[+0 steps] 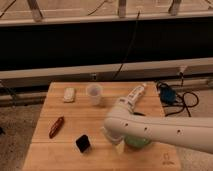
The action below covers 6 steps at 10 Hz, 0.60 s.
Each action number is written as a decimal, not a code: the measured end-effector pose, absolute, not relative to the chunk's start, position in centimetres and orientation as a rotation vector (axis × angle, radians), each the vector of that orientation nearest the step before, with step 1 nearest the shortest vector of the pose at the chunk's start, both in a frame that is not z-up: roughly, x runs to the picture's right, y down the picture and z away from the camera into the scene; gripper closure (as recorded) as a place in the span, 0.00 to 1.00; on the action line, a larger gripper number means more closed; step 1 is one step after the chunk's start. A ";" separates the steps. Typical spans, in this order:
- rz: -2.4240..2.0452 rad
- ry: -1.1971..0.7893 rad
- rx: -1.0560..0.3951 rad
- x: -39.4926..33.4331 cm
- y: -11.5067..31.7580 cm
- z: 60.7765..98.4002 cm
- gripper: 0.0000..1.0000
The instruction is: Knock the eraser over
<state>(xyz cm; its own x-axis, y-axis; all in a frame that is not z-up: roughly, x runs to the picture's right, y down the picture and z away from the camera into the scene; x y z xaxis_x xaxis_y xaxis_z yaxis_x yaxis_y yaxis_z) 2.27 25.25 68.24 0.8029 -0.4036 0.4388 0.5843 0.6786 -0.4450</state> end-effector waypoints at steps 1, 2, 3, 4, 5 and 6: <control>-0.571 -0.325 -0.607 2.1 25.3 68.3 0.20; -0.586 -0.339 -0.612 1.5 25.6 68.4 0.20; -0.597 -0.349 -0.613 0.5 25.7 68.3 0.20; -0.612 -0.361 -0.615 -0.6 25.8 68.3 0.20; -0.619 -0.364 -0.618 -0.9 26.0 68.2 0.20; -0.626 -0.366 -0.622 -1.1 26.1 68.1 0.20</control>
<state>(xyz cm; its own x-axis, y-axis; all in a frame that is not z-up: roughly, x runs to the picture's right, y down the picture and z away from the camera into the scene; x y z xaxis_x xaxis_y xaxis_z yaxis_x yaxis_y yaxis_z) -1.08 26.11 68.07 0.7564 -0.4300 0.4929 0.6407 0.6391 -0.4255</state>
